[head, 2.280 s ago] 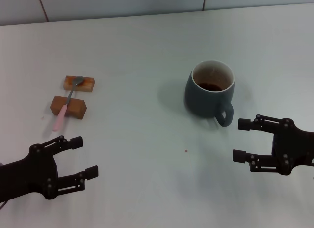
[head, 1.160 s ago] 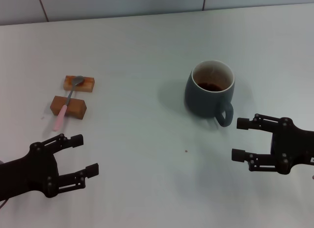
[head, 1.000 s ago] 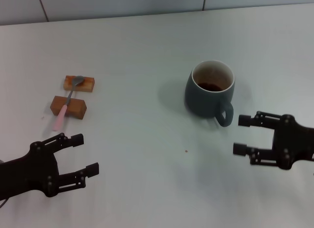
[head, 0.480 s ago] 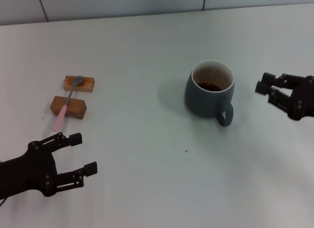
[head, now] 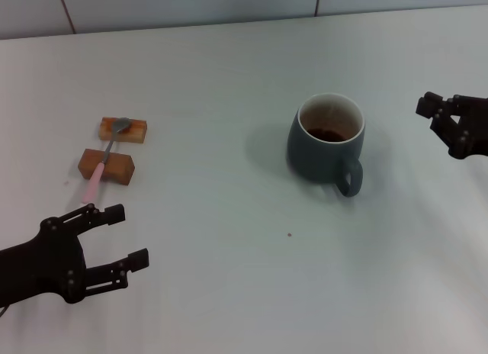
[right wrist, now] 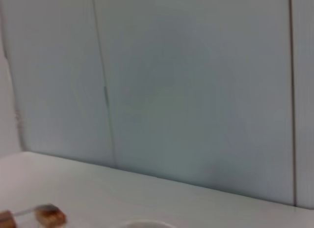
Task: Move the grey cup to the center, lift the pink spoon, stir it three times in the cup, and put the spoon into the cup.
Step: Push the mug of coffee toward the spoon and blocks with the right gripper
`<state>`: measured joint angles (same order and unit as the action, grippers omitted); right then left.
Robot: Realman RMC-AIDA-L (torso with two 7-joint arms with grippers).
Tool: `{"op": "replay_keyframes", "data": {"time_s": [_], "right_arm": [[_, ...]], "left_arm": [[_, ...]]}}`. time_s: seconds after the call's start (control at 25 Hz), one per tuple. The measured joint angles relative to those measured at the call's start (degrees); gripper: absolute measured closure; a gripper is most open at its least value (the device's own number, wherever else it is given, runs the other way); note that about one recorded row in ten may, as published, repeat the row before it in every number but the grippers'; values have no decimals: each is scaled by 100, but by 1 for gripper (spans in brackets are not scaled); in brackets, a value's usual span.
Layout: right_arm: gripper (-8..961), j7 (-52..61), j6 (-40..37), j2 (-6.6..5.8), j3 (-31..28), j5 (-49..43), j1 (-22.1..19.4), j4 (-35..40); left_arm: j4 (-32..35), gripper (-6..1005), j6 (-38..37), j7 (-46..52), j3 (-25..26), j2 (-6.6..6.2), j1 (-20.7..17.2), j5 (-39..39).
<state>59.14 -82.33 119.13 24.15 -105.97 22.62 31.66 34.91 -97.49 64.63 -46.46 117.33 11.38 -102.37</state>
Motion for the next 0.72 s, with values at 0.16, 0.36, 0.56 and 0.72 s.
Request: {"op": "replay_keyframes", "data": {"time_s": [0.16,0.36,0.56,0.72], "right_arm": [[861,-468,549,8,226,-3,100,-57],[862,-937,1093,24,830,17,189,-89],[861,-1293,1587,37,1369,26,360,-117],[860,-1328,1800,34,1630,28,468,-128]], "left_arm": [[-2,140,-8,35,-1,-13,12,10],[11,140,-8,66,-2,-17,18,10],[64,140,-7,96,54,-10,21,10],[65,140,-7,102,112,5,22,9]]}}
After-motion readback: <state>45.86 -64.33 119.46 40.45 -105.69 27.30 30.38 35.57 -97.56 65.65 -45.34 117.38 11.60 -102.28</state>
